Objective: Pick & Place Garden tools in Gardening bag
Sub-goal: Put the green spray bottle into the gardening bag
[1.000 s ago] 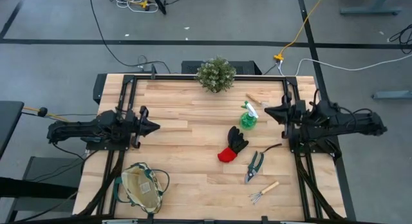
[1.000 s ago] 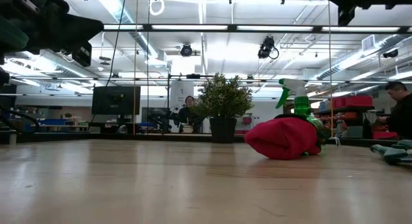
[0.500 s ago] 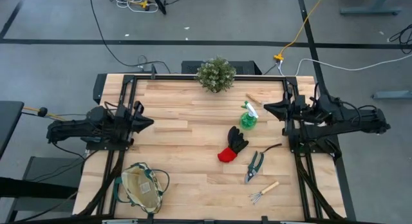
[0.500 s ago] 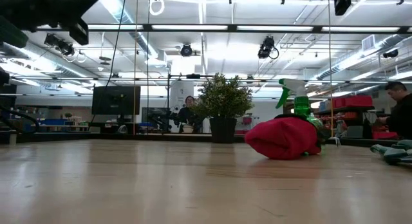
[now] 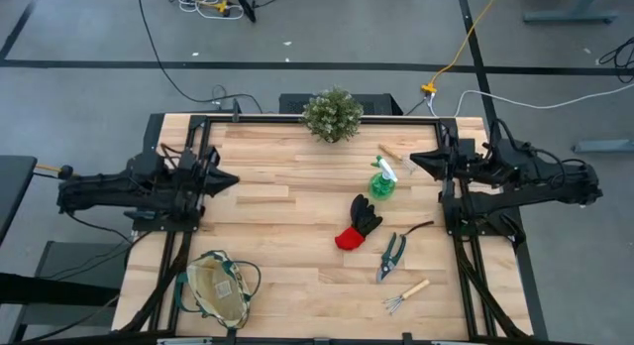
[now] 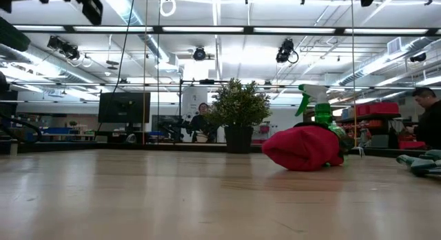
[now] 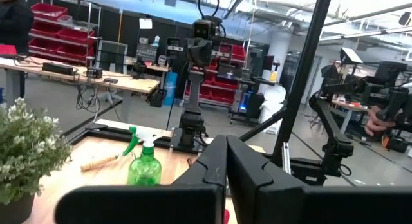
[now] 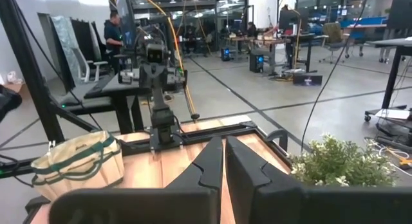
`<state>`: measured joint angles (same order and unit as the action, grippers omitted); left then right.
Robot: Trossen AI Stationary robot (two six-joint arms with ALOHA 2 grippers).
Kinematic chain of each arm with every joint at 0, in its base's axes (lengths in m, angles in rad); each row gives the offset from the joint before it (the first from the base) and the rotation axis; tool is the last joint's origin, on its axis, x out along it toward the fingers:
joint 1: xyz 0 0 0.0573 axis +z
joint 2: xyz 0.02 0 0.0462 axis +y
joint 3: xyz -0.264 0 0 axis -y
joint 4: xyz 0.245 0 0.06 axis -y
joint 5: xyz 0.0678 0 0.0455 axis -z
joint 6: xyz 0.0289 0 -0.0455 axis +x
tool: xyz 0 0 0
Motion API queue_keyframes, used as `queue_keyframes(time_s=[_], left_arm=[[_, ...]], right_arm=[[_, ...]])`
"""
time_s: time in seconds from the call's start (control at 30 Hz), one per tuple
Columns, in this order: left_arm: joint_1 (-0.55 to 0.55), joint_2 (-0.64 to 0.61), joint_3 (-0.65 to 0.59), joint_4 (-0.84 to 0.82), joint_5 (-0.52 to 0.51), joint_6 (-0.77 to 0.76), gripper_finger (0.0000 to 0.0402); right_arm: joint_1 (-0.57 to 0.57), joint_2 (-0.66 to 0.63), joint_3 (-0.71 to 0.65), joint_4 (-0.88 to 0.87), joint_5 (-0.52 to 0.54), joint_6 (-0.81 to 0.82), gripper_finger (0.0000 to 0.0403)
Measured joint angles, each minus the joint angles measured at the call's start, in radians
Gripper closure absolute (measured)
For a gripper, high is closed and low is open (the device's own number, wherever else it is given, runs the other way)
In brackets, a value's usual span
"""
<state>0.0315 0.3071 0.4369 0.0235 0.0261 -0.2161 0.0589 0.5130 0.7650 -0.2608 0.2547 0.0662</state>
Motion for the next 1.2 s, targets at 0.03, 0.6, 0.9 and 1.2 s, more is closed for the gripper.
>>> queue_keyframes(time_s=[0.03, 0.6, 0.9, 1.2], left_arm=[[0.000, 0.023, 0.020, 0.000, 0.000, 0.000, 0.0388], [0.000, 0.301, 0.422, -0.247, -0.015, -0.027, 0.0396], [0.000, 0.356, 0.572, -0.445, -0.034, -0.024, 0.0380], [0.000, 0.354, 0.578, -0.445, -0.033, -0.024, 0.0383]], right_arm=[[0.000, 0.003, 0.006, -0.002, 0.000, 0.000, 0.0381], [0.000, 0.083, 0.219, -0.148, 0.000, 0.004, 0.0381], [0.000, 0.090, 0.272, -0.177, 0.022, 0.004, 0.0381], [0.000, 0.091, 0.272, -0.184, 0.104, 0.027, 0.0381]])
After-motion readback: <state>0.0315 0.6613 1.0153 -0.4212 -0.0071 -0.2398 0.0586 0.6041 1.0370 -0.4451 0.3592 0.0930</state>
